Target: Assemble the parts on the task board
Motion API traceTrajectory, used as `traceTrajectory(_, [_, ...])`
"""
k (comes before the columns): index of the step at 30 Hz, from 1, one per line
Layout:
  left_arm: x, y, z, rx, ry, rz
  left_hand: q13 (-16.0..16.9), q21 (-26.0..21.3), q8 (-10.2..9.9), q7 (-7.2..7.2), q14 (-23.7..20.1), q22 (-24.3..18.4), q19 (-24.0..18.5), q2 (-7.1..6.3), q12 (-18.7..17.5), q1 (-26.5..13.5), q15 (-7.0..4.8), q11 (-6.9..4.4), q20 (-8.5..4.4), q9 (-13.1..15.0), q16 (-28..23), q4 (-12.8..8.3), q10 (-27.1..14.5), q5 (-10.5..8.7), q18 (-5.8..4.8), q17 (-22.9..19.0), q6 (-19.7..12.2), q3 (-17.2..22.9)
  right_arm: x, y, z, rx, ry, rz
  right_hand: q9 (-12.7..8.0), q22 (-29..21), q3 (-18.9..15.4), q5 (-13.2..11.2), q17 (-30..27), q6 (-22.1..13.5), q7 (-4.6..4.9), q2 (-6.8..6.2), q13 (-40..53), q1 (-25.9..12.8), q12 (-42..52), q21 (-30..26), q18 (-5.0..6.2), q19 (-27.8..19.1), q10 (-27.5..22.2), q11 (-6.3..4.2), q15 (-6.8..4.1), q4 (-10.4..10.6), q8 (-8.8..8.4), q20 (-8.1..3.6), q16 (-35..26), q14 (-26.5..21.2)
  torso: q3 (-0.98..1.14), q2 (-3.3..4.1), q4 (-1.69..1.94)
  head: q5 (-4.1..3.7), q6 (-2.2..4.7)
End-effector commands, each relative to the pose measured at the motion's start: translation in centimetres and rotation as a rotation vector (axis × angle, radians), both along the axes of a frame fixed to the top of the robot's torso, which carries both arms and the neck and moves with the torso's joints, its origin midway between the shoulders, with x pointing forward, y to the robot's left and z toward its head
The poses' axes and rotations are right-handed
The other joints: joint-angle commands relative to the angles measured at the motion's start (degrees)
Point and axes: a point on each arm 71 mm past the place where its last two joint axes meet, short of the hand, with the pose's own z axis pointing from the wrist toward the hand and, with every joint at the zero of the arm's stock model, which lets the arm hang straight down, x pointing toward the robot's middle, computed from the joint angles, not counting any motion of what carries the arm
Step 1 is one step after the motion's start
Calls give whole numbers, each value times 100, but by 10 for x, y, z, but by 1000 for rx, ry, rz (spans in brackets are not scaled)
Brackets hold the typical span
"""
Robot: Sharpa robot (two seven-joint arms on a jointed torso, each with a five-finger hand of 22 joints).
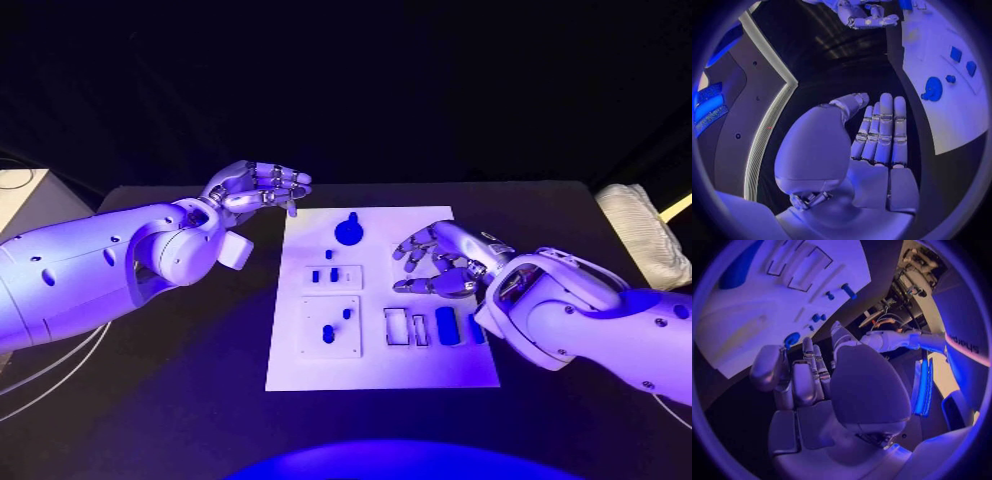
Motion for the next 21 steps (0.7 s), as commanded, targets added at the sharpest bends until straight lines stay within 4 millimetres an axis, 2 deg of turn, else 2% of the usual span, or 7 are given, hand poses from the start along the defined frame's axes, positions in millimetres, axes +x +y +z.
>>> traceTrajectory(1, [-2,-1,1,-22,-3,-13,-10,1,0,5,6,9,21,57,31,-17,15,-20,-2,-8,-28,-22,7,15,78,-6,30,-21,2,-19,-8,59,205,-124,26,497,-269,-4,239,-22,-105,51,180,-118,185,535,-178,161,628,-247,-85,10,97,-71,81,82,1,-21,-48,-188,27])
traceTrajectory(3, [-4,0,1,-28,-4,-10,-11,1,-1,6,8,9,20,54,31,-27,17,-18,-1,-9,-28,-18,5,12,77,-6,29,-26,2,-31,-12,27,245,-145,44,600,-417,-4,326,-29,-156,72,320,-157,304,793,-218,220,838,-306,-137,14,144,-120,115,111,-6,-30,-72,-245,6])
traceTrajectory(5, [-5,0,1,-33,-2,-10,-11,1,-1,6,8,9,20,54,31,-27,17,-18,-1,-9,-28,-18,5,12,77,-6,29,-26,-1,-42,-17,-10,275,-162,158,860,-704,-37,770,64,-293,161,1011,-248,935,1422,-323,339,1215,-460,-272,1,401,-243,301,226,-16,-40,-84,-323,4])
traceTrajectory(8, [-8,0,1,-37,0,-13,-12,0,-4,8,12,9,18,47,33,-41,19,-16,1,-12,-27,-13,2,6,76,-6,24,-34,-6,-52,-21,-46,289,-174,324,1071,-872,-24,1372,59,-340,355,4311,-475,3585,1879,-401,399,1378,-569,-370,-8,779,-295,536,332,-13,-52,-92,-366,2])
traceTrajectory(10, [-10,-1,1,-39,3,-14,-12,0,-4,8,12,9,18,47,33,-41,19,-16,1,-12,-27,-13,2,6,76,-6,24,-34,-9,-59,-23,-66,297,-182,414,1180,-908,27,2202,338,-444,440,5728,-585,4711,2174,-445,442,1732,-583,-372,8,953,-321,820,482,-15,-58,-96,-379,2])
traceTrajectory(14, [-13,-2,0,-42,7,-16,-15,-8,-7,4,15,6,13,47,38,-68,22,-17,5,-16,-26,1,1,3,74,-5,21,-41,-18,-73,-27,-108,307,-203,464,1258,-934,35,2592,457,-481,536,6629,-693,5375,2366,-476,468,1932,-600,-370,13,968,-346,947,540,-42,-44,-48,-478,41])
traceTrajectory(21, [-16,-4,1,-46,9,-25,-17,-14,-12,7,16,3,10,40,39,-83,24,-16,7,-19,-26,7,-4,2,74,-5,14,-47,-27,-78,-33,-183,291,-217,495,1358,-964,13,2913,494,-481,531,7428,-792,5998,2671,-529,517,2206,-595,-361,23,934,-339,1043,599,-31,-46,-70,-456,20])
